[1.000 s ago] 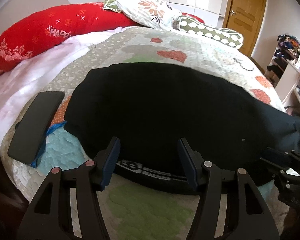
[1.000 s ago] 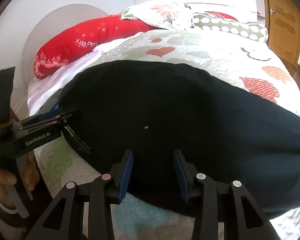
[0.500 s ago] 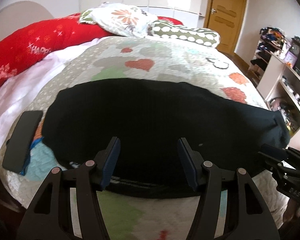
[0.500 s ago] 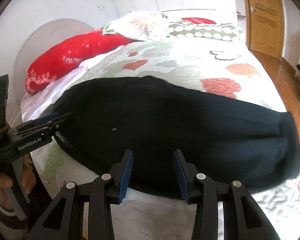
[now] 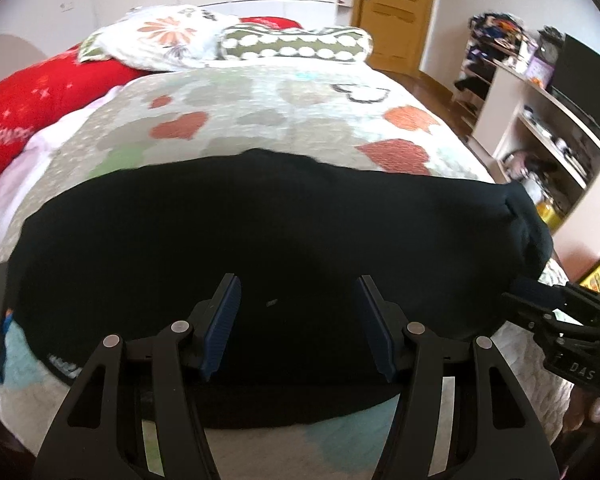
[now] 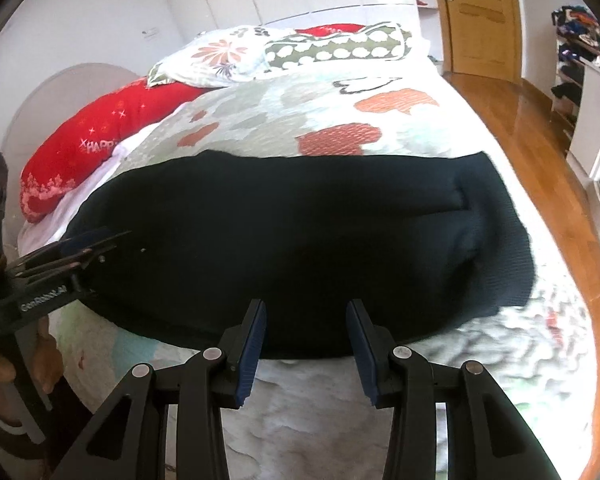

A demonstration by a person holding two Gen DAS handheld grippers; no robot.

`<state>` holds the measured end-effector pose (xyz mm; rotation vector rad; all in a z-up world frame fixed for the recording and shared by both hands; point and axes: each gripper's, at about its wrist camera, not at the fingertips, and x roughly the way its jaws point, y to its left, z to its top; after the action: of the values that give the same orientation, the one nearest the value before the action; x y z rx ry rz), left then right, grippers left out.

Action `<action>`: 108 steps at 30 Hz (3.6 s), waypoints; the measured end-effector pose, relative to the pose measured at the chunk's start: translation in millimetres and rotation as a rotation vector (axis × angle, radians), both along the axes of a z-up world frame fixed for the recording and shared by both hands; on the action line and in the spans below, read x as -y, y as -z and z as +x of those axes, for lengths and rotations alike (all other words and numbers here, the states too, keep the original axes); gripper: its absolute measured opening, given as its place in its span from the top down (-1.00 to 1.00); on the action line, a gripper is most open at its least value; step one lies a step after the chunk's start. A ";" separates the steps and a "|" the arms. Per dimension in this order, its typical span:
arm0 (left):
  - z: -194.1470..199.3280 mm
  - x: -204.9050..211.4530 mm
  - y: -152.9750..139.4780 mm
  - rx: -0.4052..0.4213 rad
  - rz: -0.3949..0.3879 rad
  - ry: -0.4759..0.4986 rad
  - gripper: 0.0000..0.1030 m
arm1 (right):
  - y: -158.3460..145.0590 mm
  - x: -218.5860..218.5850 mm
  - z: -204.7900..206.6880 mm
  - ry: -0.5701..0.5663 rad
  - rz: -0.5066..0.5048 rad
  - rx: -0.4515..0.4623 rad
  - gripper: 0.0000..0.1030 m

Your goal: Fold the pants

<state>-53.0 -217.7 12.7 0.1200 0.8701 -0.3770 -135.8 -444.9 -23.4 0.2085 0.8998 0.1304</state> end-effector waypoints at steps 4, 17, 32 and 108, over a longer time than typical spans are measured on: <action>3.2 19.2 -2.2 0.005 -0.001 0.049 -0.14 | -5.6 15.0 -7.8 0.038 -0.004 0.008 0.22; 20.1 69.7 1.9 -0.030 0.001 0.188 -0.14 | -9.6 51.3 -21.2 0.141 -0.057 0.003 0.19; 41.1 114.3 -6.7 -0.058 -0.012 0.332 -0.17 | -5.8 70.5 -26.3 0.175 -0.029 -0.006 0.16; 62.8 -44.7 6.6 -0.129 -0.152 0.007 0.86 | -22.5 -65.0 58.4 -0.151 0.149 0.116 0.11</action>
<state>9.8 -173.0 6.1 -0.0424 0.9651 -0.4599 -77.4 -379.9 -0.9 0.2690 0.7899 0.3468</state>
